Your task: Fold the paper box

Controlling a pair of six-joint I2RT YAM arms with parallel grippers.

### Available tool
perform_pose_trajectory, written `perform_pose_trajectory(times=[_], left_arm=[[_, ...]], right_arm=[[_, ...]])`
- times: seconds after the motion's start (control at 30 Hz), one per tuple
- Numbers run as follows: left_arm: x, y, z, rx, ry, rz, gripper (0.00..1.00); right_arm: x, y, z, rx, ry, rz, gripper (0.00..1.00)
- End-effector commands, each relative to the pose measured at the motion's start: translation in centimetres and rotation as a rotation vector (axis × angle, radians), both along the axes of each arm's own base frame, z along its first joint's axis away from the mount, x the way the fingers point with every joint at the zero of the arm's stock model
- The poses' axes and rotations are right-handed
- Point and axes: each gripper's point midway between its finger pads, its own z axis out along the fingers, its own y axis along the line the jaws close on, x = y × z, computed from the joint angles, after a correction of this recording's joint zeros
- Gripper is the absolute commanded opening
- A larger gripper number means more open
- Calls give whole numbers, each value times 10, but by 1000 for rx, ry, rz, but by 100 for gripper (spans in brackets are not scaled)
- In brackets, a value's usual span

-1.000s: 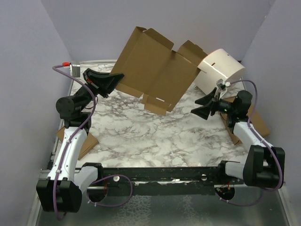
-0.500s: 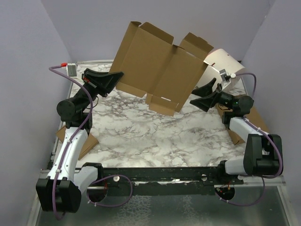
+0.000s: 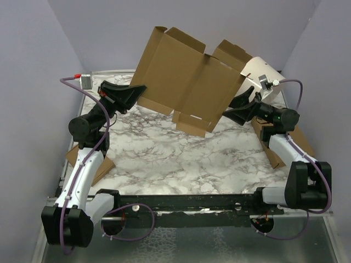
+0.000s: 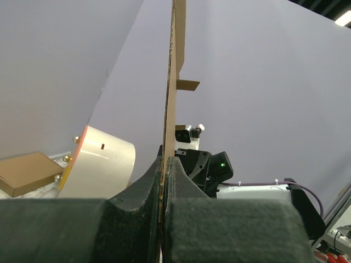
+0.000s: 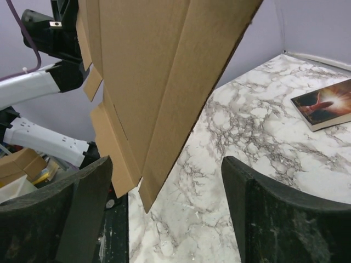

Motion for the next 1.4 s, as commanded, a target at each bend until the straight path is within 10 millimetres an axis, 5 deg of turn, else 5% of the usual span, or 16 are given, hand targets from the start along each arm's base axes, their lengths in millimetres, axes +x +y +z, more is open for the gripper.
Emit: perform_pose_trajectory(times=[0.0,0.37,0.7,1.13,1.37], left_arm=[[-4,0,7,-35,-28,-3,0],[21,2,-22,32,32,101,0],[41,-5,-53,126,81,179,0],[66,-63,-129,412,207,364,0],[69,-85,-187,560,297,394,0]], right_arm=[[8,0,12,36,23,-28,75],[8,-1,5,-2,40,-56,45],[36,-7,-17,-90,152,-152,15],[85,-22,-81,-321,369,-490,6],[93,-25,-138,-493,499,-595,1]])
